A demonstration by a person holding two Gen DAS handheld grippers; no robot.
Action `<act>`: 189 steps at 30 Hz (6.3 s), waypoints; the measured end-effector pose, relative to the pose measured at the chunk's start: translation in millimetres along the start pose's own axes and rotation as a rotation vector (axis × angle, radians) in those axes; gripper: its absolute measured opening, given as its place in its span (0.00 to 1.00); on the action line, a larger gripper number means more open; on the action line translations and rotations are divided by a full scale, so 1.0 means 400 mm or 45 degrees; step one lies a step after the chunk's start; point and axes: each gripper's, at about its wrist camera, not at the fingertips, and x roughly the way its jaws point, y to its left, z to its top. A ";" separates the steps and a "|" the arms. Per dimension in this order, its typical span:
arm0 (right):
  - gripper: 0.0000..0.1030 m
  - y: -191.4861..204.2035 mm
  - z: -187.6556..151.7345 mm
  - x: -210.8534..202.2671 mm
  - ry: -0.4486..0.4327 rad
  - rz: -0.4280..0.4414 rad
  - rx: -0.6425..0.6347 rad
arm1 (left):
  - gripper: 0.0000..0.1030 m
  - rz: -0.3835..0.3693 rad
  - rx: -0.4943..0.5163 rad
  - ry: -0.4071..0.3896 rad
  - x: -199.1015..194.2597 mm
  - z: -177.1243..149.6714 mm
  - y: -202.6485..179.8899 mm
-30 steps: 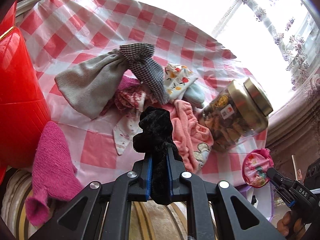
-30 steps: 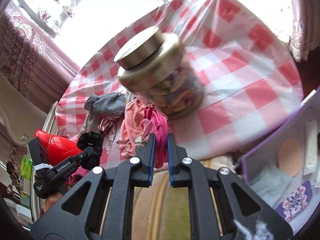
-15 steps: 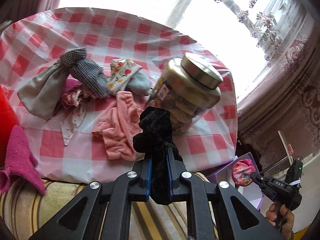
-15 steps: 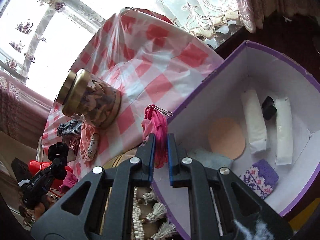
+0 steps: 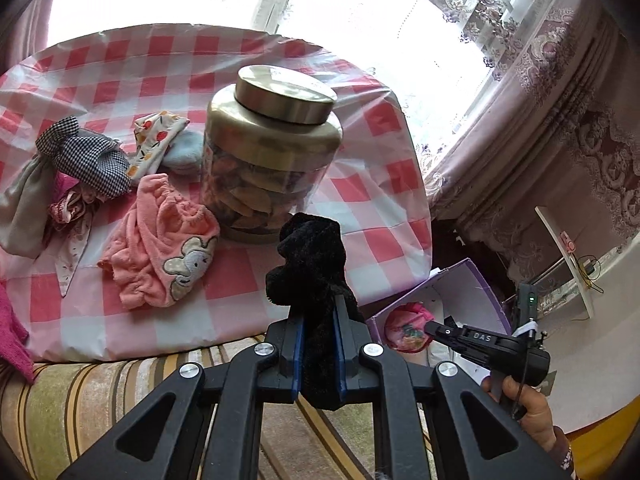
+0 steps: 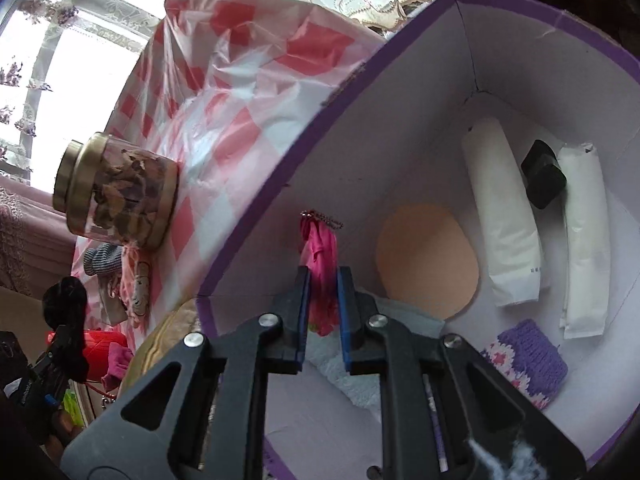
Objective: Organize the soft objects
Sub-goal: 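Carry the scrunchie and pink pouch into the box and open both tools, then move both open tools back over the pile of soft items, then grasp the grey herringbone bag with the left tool while the right tool grasps the fruit-print cloth, then carry both items to the box and open the left tool over it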
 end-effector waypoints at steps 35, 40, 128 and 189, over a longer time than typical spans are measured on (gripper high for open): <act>0.60 -0.061 -0.011 -0.148 -0.128 -0.133 -0.111 | 0.53 0.013 0.314 0.284 0.241 -0.025 -0.269; 0.60 -0.005 -0.025 -0.154 -0.119 -0.118 -0.202 | 0.53 -0.007 0.276 0.264 0.219 -0.028 -0.250; 0.80 1.200 -0.032 0.426 -0.120 -0.299 -1.130 | 0.13 0.702 -0.390 -0.050 0.065 0.201 0.681; 0.44 1.016 -0.122 0.018 -0.297 -0.043 -1.216 | 0.05 0.202 -0.370 -0.571 -0.186 0.117 0.466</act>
